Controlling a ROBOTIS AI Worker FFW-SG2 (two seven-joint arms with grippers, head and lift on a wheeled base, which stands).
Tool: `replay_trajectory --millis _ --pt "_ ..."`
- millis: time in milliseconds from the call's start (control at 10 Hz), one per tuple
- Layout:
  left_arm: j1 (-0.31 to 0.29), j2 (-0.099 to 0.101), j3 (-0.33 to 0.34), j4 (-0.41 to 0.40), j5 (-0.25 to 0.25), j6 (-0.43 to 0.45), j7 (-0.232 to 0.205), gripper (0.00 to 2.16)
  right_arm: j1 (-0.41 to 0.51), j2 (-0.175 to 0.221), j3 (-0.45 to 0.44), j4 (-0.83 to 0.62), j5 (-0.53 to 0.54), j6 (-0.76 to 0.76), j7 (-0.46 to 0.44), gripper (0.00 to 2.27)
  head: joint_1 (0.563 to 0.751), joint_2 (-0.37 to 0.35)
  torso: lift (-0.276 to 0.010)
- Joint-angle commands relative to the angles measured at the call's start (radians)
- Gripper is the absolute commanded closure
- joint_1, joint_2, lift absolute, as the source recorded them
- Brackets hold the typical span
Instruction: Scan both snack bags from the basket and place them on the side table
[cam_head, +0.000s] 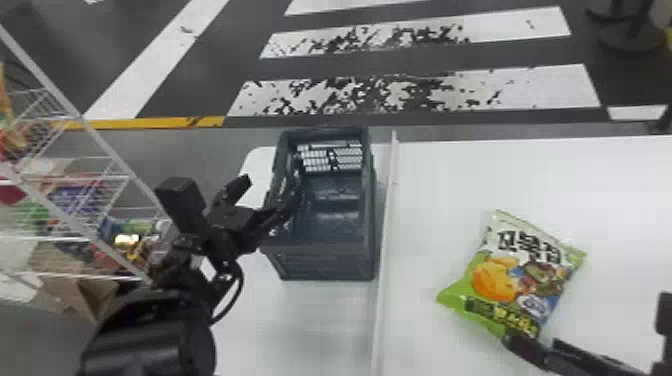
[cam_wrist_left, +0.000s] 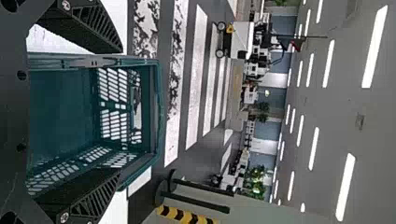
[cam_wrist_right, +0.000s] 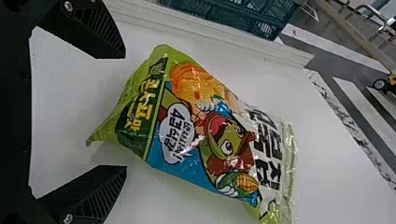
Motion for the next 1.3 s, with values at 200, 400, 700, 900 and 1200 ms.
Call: replay_trajectory --millis 200,400,700,900,1200 --pt "0.003 0.001 0.0 0.001 -0.004 0.001 -0.006 0.09 -0.099 0.001 -0.024 0.117 -0.014 0.053 0.052 0.45 0.695 0.254 -0.075" --pt "0.004 0.0 0.0 0.006 -0.006 0.001 -0.007 0.09 -0.132 0.001 -0.059 0.169 -0.052 0.121 0.085 2.15 0.695 0.261 -0.075" --pt "0.004 0.0 0.0 0.011 -0.006 0.001 -0.009 0.09 -0.143 0.001 -0.098 0.201 -0.095 0.124 0.125 2.26 0.695 0.263 -0.075" --pt "0.009 0.001 0.007 0.011 -0.007 0.001 -0.009 0.09 -0.14 0.001 -0.13 0.164 -0.121 0.133 0.136 2.26 0.695 0.257 -0.075" --pt "0.011 0.006 0.011 0.011 -0.006 -0.002 -0.009 0.09 -0.142 -0.014 -0.187 -0.031 -0.038 0.176 0.138 2.26 0.695 0.231 -0.075"
